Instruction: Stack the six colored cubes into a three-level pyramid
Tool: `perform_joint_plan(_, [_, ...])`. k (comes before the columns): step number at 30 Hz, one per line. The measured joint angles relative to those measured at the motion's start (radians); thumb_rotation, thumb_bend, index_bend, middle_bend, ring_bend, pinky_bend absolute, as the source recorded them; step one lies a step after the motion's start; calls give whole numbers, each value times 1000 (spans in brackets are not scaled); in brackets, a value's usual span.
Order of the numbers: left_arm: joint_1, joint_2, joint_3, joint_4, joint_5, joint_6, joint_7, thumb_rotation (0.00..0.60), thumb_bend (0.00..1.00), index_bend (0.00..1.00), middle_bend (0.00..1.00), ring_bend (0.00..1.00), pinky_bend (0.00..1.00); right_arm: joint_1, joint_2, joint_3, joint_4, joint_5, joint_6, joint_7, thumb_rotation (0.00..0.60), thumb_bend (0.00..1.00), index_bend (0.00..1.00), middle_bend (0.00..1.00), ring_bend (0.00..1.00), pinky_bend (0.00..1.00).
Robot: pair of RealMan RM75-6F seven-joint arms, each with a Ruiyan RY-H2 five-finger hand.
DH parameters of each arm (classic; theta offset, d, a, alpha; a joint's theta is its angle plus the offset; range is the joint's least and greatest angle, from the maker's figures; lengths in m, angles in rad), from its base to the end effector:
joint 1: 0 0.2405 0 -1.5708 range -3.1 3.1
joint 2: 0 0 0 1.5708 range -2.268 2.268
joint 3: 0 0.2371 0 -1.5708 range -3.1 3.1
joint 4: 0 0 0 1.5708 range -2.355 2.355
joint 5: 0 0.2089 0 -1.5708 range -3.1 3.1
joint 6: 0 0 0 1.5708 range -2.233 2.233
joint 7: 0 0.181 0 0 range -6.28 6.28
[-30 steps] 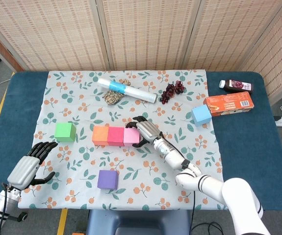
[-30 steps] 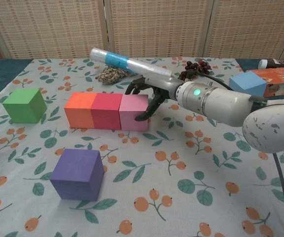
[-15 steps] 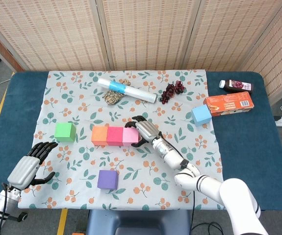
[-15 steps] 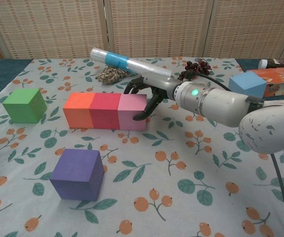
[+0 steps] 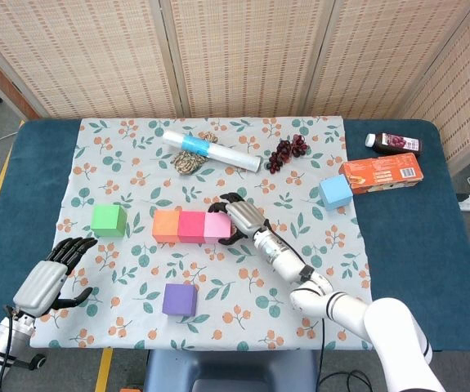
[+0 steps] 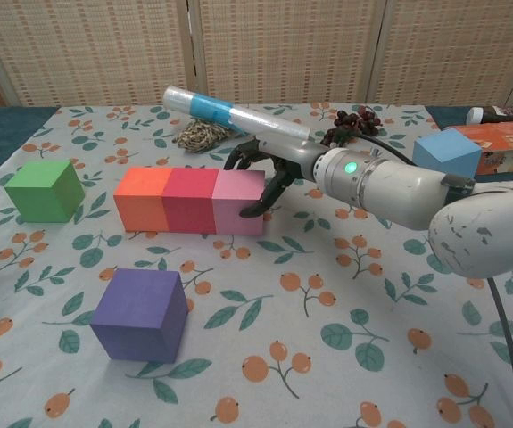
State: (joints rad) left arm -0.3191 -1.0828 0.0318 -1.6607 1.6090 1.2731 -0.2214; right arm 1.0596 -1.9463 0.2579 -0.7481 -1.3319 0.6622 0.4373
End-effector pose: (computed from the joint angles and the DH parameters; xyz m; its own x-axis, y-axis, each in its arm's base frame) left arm -0.2403 0.2527 0.1029 0.2578 0.2551 0.9319 0.9437 -0.2733 -0.1862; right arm -0.0601 -0.4354 -0.1197 0.1613 -0.4670 0.8694 -0.9270 -0.3738 -0.0288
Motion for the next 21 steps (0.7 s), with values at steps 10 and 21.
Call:
perform_joint_plan(10, [-1,0,1,2,3,1,-5,600,333,0,46,1,38,3,-6,4,9,3,-2,3,600,105,351,310,78,0])
perform_joint_plan(21, [1,-1,2,5,4,4,-8,600,334,0,46,1,38,6,-4,1,5,3,-14,6,600,105,162,293,33,0])
